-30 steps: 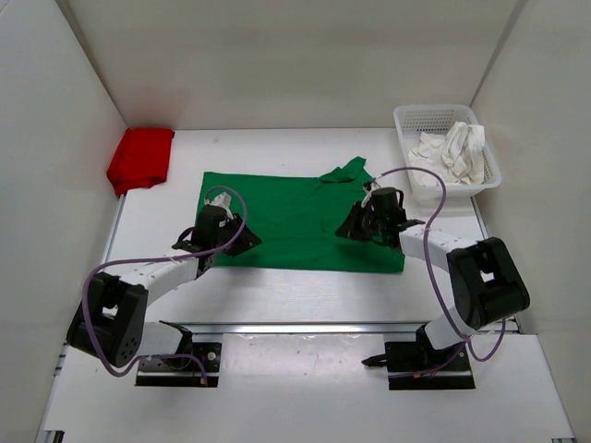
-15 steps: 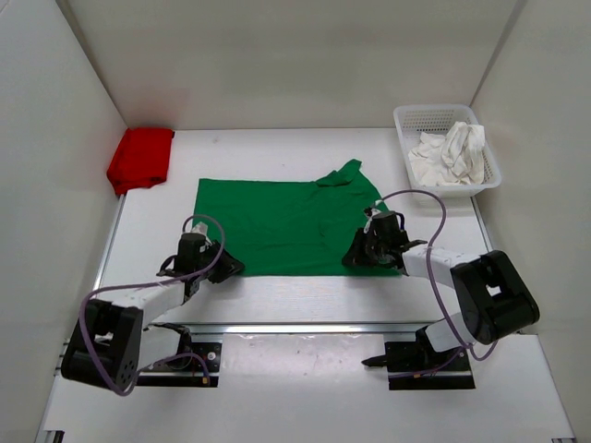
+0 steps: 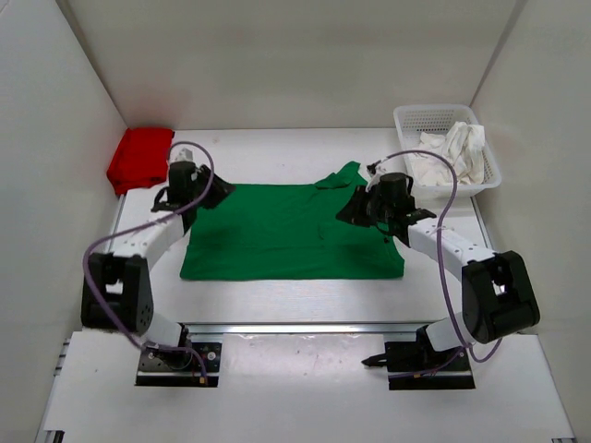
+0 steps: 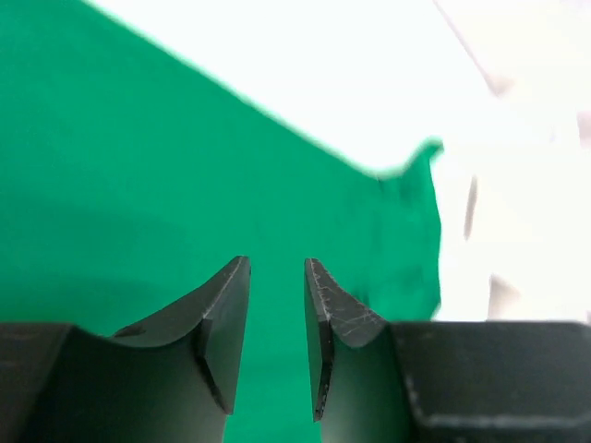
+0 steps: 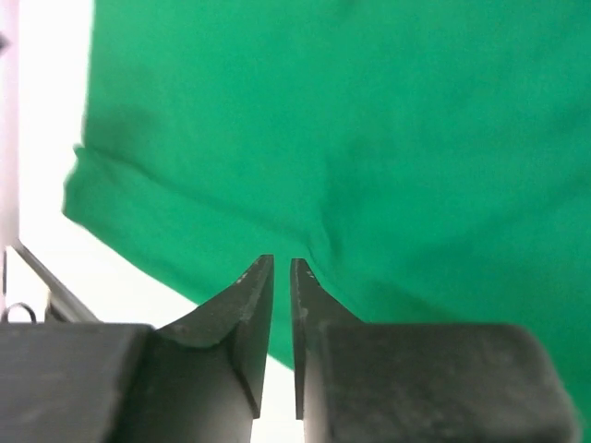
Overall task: Fold and stack the t-shirts
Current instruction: Fold the flattened tshirt in 1/3 of the way, then grap the side of the flattened tshirt furthest away from the robot with both arms
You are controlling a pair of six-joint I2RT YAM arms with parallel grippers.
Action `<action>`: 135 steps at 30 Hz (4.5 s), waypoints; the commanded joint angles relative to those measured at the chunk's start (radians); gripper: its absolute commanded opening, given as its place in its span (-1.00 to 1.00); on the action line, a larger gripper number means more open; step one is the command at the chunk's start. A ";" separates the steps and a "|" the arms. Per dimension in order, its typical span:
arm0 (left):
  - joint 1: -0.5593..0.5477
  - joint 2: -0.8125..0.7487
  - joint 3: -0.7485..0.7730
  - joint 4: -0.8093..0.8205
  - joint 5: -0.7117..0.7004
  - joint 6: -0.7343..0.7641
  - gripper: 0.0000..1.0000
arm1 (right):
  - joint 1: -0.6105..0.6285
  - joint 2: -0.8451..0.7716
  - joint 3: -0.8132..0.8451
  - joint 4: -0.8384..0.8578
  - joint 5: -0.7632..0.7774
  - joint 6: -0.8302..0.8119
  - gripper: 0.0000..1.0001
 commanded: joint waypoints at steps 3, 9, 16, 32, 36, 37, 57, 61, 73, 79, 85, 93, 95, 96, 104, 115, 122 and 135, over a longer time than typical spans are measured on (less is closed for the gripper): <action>0.141 0.266 0.193 -0.045 -0.130 0.031 -0.15 | 0.023 0.025 0.082 0.056 -0.042 -0.015 -0.78; 0.201 0.465 0.397 -0.135 -0.257 0.109 -0.05 | 0.027 -0.035 -0.072 0.131 -0.074 0.008 -0.78; 0.209 0.636 0.610 -0.212 -0.340 0.193 0.03 | 0.015 -0.042 -0.176 0.162 -0.103 0.016 -0.79; 0.169 0.775 0.833 -0.373 -0.401 0.279 -0.04 | -0.017 -0.030 -0.095 0.159 -0.109 0.019 -0.79; 0.167 0.825 0.935 -0.450 -0.400 0.295 -0.05 | -0.049 -0.036 -0.046 0.167 -0.115 0.040 -0.78; 0.167 0.854 0.976 -0.486 -0.403 0.290 -0.07 | -0.062 -0.041 -0.031 0.167 -0.125 0.046 -0.78; 0.180 0.865 0.980 -0.539 -0.365 0.287 -0.12 | -0.132 -0.076 0.012 0.222 -0.128 0.072 -0.76; 0.166 0.856 0.955 -0.537 -0.368 0.285 -0.20 | -0.138 -0.073 0.002 0.236 -0.143 0.079 -0.76; 0.137 0.856 0.960 -0.543 -0.380 0.270 -0.66 | -0.177 0.181 0.166 0.248 -0.045 0.062 -0.68; 0.140 0.845 0.942 -0.531 -0.380 0.279 -1.00 | -0.229 0.387 0.339 0.228 0.087 0.022 -0.32; 0.137 0.801 0.880 -0.480 -0.345 0.270 -1.00 | -0.238 0.615 0.624 0.079 0.196 -0.055 -0.12; 0.132 0.739 0.820 -0.425 -0.314 0.267 -1.00 | -0.218 0.965 1.187 -0.270 0.291 -0.122 -0.10; 0.140 0.732 0.823 -0.416 -0.306 0.265 -1.00 | -0.217 1.013 1.258 -0.332 0.297 -0.119 -0.14; 0.134 0.726 0.820 -0.414 -0.303 0.262 -1.00 | -0.217 1.039 1.284 -0.338 0.291 -0.109 -0.15; 0.137 0.713 0.796 -0.396 -0.293 0.261 -1.00 | -0.221 1.031 1.267 -0.327 0.237 -0.104 -0.32; 0.131 0.724 0.793 -0.381 -0.280 0.252 -1.00 | -0.267 0.881 0.990 -0.116 0.119 -0.017 -0.43; 0.129 0.729 0.802 -0.382 -0.279 0.253 -1.00 | -0.284 0.942 1.072 -0.133 0.072 -0.029 -0.41; 0.134 0.744 0.797 -0.373 -0.268 0.261 -1.00 | -0.290 0.991 1.114 -0.125 0.007 -0.010 -0.29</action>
